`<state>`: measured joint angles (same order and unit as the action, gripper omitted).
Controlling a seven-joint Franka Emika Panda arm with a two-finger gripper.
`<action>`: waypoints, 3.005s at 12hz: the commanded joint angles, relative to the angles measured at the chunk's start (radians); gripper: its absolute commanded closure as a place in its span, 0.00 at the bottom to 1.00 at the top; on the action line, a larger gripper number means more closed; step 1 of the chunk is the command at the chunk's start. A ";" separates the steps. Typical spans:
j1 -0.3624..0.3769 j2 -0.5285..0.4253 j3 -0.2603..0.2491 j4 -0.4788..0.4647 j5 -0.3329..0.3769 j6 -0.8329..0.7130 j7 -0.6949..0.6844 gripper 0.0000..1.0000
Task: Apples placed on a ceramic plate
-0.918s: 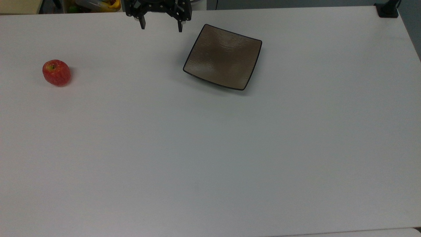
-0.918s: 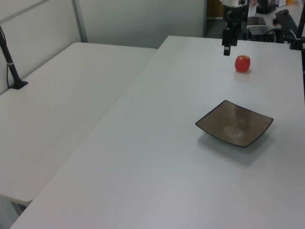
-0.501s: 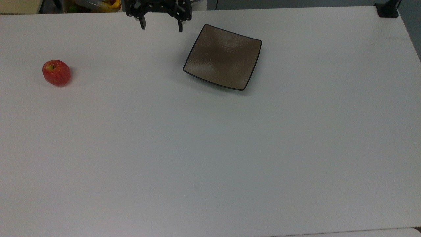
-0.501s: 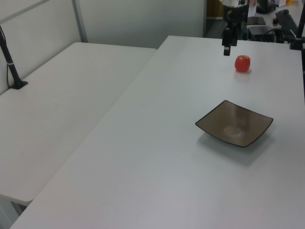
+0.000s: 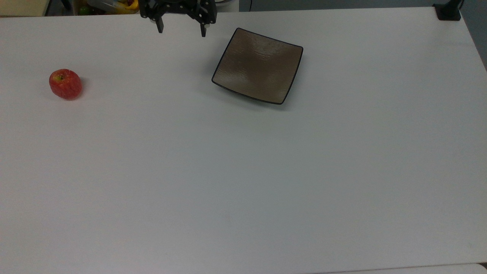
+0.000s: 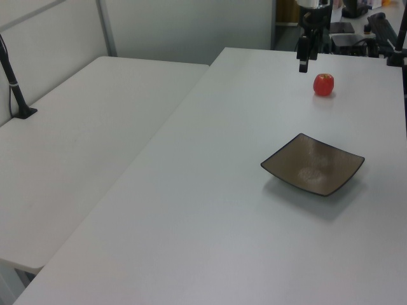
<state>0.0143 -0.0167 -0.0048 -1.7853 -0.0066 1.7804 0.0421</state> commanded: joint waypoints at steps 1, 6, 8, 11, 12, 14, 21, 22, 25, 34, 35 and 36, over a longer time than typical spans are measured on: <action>-0.088 -0.016 -0.029 -0.019 -0.006 0.081 -0.014 0.00; -0.247 0.064 -0.080 -0.017 -0.041 0.197 -0.030 0.00; -0.316 0.130 -0.080 -0.017 -0.084 0.270 -0.037 0.00; -0.398 0.265 -0.080 -0.013 -0.127 0.440 -0.034 0.00; -0.405 0.314 -0.080 -0.013 -0.133 0.470 -0.031 0.00; -0.407 0.342 -0.081 -0.011 -0.164 0.485 -0.027 0.00; -0.412 0.423 -0.081 0.010 -0.205 0.514 -0.025 0.00; -0.412 0.426 -0.081 0.010 -0.223 0.514 -0.025 0.22; -0.412 0.426 -0.081 0.010 -0.230 0.514 -0.024 0.44; -0.393 0.373 -0.028 0.070 -0.214 0.516 0.112 0.43; -0.392 0.359 0.014 0.082 -0.213 0.511 0.143 0.43; -0.372 0.350 0.049 0.084 -0.213 0.504 0.191 0.43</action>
<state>-0.3859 0.3728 -0.0235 -1.6938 -0.2185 2.2756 0.1332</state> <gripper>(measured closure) 0.308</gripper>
